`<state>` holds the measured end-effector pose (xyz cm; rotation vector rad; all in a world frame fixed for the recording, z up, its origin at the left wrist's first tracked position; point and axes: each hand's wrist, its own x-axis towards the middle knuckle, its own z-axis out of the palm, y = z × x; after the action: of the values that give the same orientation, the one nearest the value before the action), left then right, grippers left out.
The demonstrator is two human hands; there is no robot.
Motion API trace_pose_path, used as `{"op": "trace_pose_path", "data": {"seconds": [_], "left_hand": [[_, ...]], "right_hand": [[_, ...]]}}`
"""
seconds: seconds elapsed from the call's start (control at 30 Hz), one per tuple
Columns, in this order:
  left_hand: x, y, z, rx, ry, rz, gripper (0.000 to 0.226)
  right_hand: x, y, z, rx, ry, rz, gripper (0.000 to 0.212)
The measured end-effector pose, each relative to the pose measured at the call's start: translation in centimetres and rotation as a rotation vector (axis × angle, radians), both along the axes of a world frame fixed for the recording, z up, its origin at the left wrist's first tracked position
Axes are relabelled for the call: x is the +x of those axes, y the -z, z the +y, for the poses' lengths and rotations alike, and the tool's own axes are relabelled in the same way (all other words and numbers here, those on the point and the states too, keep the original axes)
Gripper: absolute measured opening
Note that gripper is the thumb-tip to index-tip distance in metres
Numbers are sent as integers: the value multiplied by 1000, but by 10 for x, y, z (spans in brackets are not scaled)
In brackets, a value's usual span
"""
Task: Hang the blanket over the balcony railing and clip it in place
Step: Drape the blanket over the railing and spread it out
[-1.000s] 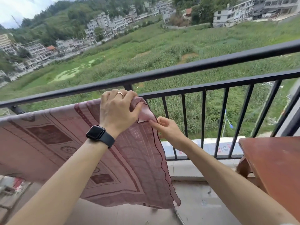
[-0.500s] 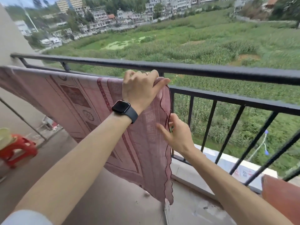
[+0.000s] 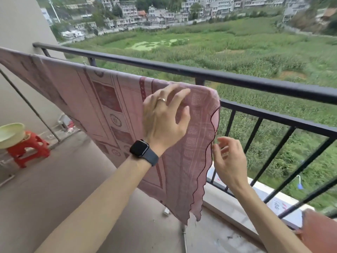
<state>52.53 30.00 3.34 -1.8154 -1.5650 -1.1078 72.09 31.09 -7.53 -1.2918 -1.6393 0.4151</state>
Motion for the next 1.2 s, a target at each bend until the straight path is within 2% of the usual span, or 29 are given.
{"op": "trace_pose_path", "data": {"seconds": [0.1, 0.23, 0.37, 0.5, 0.77, 1.2], "left_hand": [[-64, 71, -45, -362, -120, -142, 46], [-149, 150, -107, -874, -263, -200, 53], [-225, 188, -168, -1031, -386, -294, 54], [-300, 196, -217, -1051, -485, -371, 55], [-460, 201, -245, -962, -689, -497, 53], [-776, 138, -143, -791, -852, -454, 50]], "right_hand": [[-33, 15, -35, 28, -108, -42, 12], [-114, 42, -76, -41, -300, -236, 20], [-206, 71, -105, -108, -520, -360, 20], [-297, 81, -127, -133, -748, -461, 27], [-483, 74, -98, -46, -960, -559, 29], [-816, 30, 39, 153, -1049, -546, 30]]}}
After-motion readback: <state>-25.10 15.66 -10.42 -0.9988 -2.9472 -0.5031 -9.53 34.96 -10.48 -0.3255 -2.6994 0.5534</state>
